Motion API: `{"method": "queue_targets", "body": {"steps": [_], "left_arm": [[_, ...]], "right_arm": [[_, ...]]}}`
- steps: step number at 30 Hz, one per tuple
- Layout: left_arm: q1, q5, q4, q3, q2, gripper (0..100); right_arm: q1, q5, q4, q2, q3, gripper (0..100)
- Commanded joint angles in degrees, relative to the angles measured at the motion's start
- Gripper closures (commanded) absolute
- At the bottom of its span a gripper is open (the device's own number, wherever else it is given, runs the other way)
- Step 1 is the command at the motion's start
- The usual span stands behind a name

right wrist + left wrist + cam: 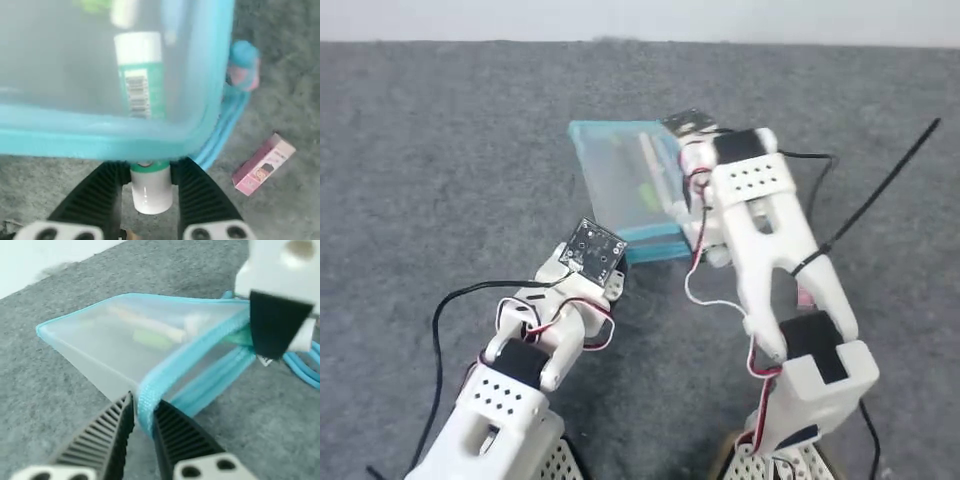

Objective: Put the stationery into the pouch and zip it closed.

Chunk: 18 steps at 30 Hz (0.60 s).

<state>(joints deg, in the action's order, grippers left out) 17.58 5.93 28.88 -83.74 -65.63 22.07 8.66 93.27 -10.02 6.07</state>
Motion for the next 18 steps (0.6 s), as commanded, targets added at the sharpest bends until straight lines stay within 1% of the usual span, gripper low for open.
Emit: {"method": "queue_targets", "body": {"steps": [1,7,11,15,18], "left_arm": [[0.5,1.0,0.2,3.0,-1.8,99],[0.7,1.0,0.2,2.9,-1.8,99],[0.5,1.0,0.1,2.9,-1.8,99],[0.5,1.0,0.0,2.9,-1.8,99],[0.5,1.0,0.0,2.9,-1.8,99]], "right_arm": [[4.3,0.0,-0.7,1.0,3.9,99.3],[5.3,-0.3,-3.1,1.1,5.2,99.3],[5.7,-0.1,-1.8,1.6,7.0,99.3],[9.9,2.2,-1.9,4.0,7.2,99.3],[13.1,2.2,-2.4,4.7,7.2,99.3]]}}
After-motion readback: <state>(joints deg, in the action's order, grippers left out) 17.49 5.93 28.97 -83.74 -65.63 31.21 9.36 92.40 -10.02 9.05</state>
